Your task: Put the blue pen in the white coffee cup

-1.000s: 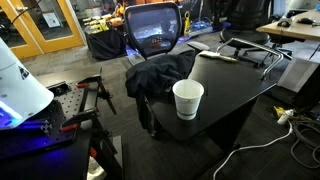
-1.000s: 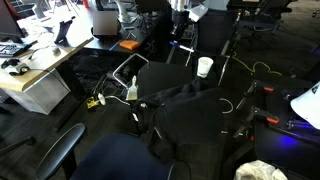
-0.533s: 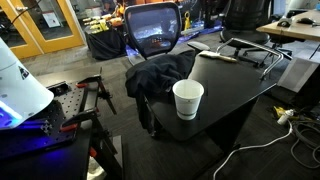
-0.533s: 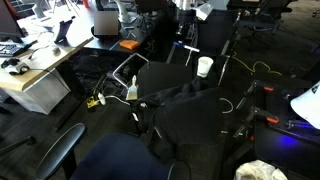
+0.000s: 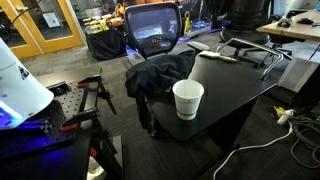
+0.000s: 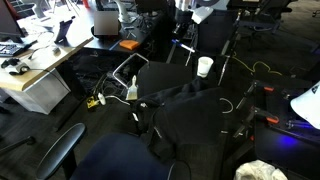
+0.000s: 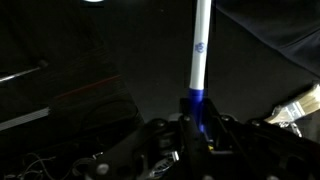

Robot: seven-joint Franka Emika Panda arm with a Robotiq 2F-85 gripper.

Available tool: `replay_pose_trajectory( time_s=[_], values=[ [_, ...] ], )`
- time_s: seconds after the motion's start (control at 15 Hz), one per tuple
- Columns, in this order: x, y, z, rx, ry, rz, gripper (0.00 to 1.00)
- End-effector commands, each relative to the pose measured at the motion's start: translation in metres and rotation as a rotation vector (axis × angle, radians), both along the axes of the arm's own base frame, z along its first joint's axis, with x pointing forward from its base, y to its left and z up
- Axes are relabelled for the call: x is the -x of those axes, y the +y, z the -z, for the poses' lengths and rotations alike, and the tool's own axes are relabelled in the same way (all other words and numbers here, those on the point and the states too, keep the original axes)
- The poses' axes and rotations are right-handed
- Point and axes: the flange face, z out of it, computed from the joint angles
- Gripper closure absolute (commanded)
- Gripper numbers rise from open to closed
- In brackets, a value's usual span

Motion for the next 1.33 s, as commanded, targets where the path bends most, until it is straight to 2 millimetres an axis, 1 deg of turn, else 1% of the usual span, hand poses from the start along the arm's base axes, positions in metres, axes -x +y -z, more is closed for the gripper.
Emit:
replay_pose_trajectory(
  time_s=[0.0,0.27,0.6,1.0,1.27],
  values=[
    [0.005,-0.003,0.002,0.059,-0.099,0.131,0.96],
    [0.007,-0.016,0.007,0.145,-0.185,0.305,0.96],
    [0.009,-0.025,0.010,0.262,-0.252,0.505,0.96],
    [0.014,-0.022,0.016,0.412,-0.349,0.722,0.96],
    [0.020,-0.015,0.020,0.529,-0.429,0.896,0.96]
  ],
)
